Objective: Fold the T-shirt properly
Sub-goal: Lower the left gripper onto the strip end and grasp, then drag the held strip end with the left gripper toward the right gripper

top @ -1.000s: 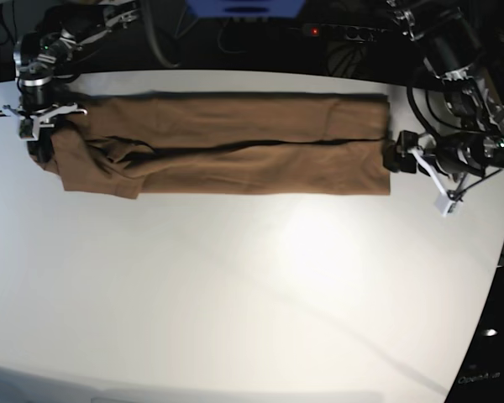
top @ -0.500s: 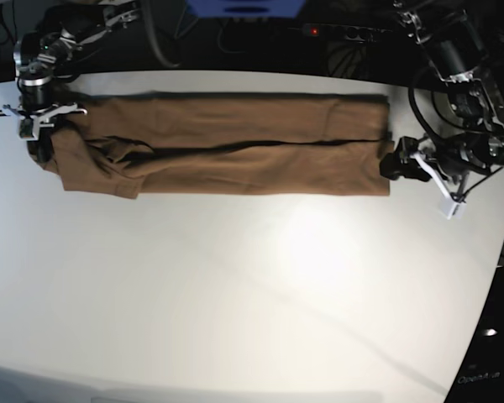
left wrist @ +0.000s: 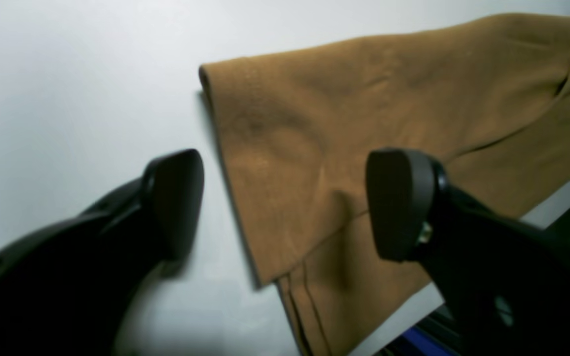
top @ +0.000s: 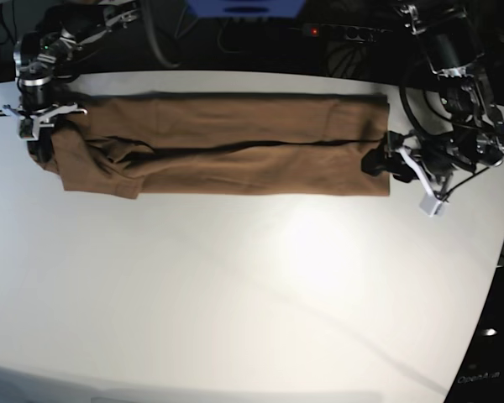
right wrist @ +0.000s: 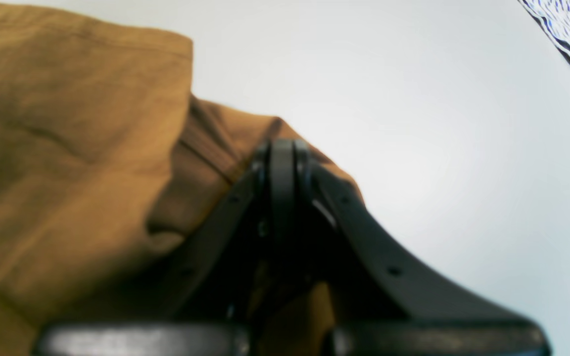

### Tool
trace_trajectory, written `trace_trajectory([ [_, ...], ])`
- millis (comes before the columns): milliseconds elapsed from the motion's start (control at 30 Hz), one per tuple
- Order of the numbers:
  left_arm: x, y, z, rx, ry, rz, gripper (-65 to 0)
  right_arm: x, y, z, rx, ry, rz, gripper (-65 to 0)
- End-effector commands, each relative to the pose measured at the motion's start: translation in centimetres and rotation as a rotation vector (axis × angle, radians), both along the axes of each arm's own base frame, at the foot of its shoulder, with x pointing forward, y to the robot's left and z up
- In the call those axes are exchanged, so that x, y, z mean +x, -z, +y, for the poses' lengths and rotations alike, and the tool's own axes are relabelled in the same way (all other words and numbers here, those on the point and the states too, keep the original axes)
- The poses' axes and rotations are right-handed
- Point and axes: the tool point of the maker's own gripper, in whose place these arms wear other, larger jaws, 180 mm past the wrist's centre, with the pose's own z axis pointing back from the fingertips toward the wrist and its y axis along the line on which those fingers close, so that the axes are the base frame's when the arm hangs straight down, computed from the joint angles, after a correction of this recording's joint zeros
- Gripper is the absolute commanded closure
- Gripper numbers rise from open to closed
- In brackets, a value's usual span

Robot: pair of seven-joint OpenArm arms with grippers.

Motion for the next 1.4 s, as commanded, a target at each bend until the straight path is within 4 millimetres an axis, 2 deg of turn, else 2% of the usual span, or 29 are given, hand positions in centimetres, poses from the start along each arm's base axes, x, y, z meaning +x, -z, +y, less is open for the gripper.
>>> trace_trajectory([
  [0, -6.2, 3.7, 0.6, 0.107, 0.072, 0.274, -50.9, -1.9, 3.0, 0.7, 0.018, -0.016, 0.165, -0.6],
  [267, -8.3, 4.5, 1.0, 0.117, 0.075, 0.323, -50.9, -2.0, 3.1, 0.8, 0.020, -0.016, 0.165, -0.6],
  [567, -11.7, 5.5, 1.2, 0.119, 0.080, 0.394, -50.9, -2.0, 3.1, 0.9, 0.022, -0.016, 0.165, -0.6],
  [733, -12.2, 5.6, 1.2, 0.119, 0.080, 0.403, -50.9, -2.0, 3.1, 0.9, 0.023, -0.016, 0.165, -0.6],
  [1067, -14.3, 6.1, 1.5, 0.126, 0.083, 0.447, -50.7, -2.0, 3.1, 0.9, 0.023, -0.016, 0.165, -0.4],
  [1133, -14.4, 6.1, 1.4, 0.122, 0.083, 0.448, -45.5, -2.0, 3.1, 0.9, 0.023, -0.016, 0.165, -0.4],
  [1367, -14.5, 6.5, 1.1, 0.108, 0.078, 0.461, -8.3, -2.0, 3.1, 1.0, 0.025, -0.016, 0.165, -0.3],
])
